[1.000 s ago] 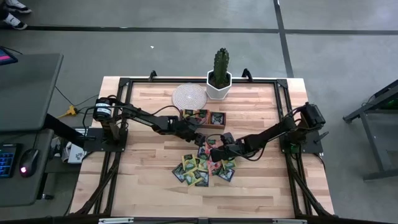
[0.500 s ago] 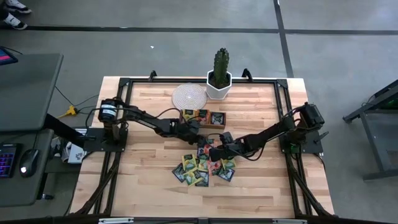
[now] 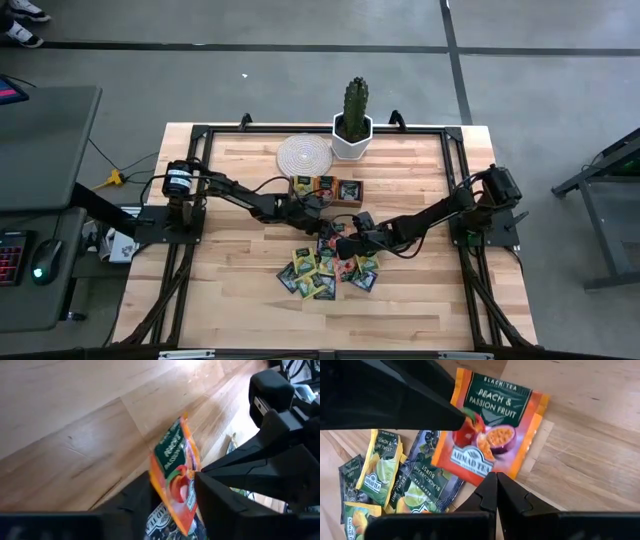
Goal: Pick & Place Tea
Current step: Put the orange tea bag into the middle section of the wooden organizer
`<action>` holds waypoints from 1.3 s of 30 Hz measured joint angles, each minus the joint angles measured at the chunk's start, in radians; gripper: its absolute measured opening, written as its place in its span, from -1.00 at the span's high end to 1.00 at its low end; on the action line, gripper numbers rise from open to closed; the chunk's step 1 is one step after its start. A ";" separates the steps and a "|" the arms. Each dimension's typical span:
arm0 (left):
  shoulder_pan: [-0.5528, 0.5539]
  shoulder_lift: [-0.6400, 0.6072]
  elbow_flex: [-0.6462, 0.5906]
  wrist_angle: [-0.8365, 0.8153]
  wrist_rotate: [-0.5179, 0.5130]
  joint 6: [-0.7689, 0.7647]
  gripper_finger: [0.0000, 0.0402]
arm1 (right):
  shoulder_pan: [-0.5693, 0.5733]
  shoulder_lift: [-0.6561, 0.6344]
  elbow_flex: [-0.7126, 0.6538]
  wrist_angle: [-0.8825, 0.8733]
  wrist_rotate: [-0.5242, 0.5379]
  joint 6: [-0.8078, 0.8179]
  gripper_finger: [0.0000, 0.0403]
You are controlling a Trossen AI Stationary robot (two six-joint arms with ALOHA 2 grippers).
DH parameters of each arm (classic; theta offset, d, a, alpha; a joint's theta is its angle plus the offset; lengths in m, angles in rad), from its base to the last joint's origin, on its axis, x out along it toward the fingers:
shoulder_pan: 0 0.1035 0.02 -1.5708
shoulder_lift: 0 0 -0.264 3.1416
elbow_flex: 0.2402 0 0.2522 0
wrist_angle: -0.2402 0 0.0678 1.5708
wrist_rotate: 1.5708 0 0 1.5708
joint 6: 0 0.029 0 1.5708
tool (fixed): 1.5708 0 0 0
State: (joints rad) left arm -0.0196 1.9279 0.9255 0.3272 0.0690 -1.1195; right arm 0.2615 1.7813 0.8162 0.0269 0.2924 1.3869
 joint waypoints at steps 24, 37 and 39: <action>0.026 -0.005 -0.002 0.011 0.063 0.195 1.00 | 0.001 -0.136 0.002 -0.011 0.018 -0.114 0.99; 0.062 -0.265 -0.007 -0.024 0.054 0.516 1.00 | 0.001 -0.537 0.002 -0.352 0.165 -0.207 0.99; 0.069 -0.323 -0.006 -0.045 0.023 0.615 1.00 | 0.001 -0.565 0.002 -0.370 0.187 -0.226 0.98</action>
State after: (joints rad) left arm 0.0496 1.6051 0.9199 0.2827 0.0916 -0.5046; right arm 0.2626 1.2163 0.8181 -0.3431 0.4789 1.1605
